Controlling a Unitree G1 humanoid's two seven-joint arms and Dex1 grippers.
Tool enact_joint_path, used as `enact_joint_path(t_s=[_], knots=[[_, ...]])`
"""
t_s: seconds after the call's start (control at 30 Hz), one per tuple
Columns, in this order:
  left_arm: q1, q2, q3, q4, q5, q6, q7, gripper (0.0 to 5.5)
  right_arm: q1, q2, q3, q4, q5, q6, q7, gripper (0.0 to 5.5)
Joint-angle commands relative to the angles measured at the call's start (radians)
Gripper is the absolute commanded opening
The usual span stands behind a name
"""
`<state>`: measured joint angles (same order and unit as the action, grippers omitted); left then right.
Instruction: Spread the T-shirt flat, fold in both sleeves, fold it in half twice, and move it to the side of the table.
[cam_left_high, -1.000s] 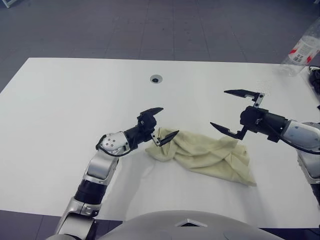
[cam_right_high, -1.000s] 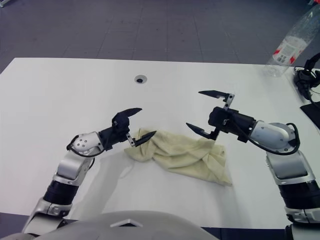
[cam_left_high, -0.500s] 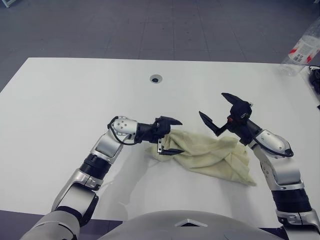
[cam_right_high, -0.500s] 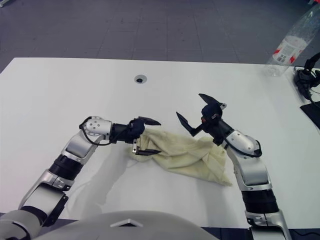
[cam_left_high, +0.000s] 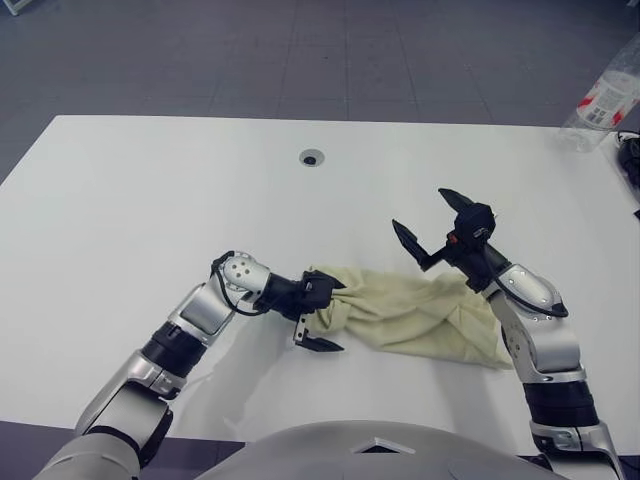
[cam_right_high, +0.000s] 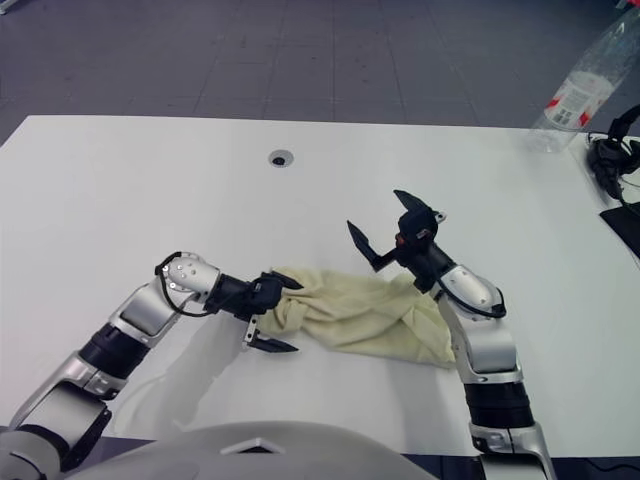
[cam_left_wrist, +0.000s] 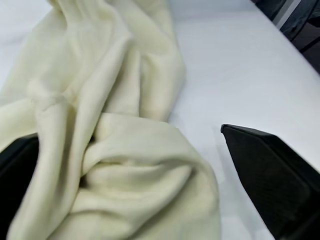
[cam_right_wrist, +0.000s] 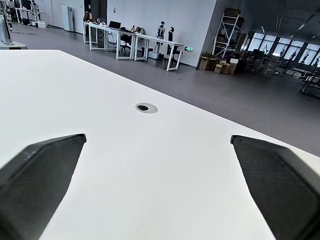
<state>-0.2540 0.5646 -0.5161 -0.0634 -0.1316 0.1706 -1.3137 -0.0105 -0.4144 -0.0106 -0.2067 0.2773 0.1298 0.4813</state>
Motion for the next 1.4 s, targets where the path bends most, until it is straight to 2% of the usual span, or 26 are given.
enact_joint_path(t_s=[0.03, 0.33, 0.73, 1.17, 1.4], knots=[[0.084, 0.080, 0.015, -0.092, -0.013, -0.003, -0.016, 5.40, -0.003, 0.010, -0.011, -0.011, 0.002, 0.011, -0.002, 5.39], [0.155, 0.132, 0.033, -0.224, -0.046, -0.031, -0.012, 5.40, -0.007, 0.022, -0.012, -0.004, -0.018, 0.008, -0.009, 5.39], [0.083, 0.051, 0.135, -0.237, -0.141, 0.047, 0.108, 5.40, -0.005, 0.031, -0.009, -0.013, -0.022, 0.021, -0.010, 5.39], [0.039, 0.017, 0.050, -0.149, -0.053, 0.120, 0.160, 5.40, 0.007, 0.037, 0.008, -0.037, -0.026, 0.036, -0.009, 5.39], [0.052, 0.032, 0.060, -0.177, -0.094, 0.191, 0.134, 4.16, 0.007, 0.041, 0.024, -0.035, -0.037, 0.033, -0.012, 5.40]])
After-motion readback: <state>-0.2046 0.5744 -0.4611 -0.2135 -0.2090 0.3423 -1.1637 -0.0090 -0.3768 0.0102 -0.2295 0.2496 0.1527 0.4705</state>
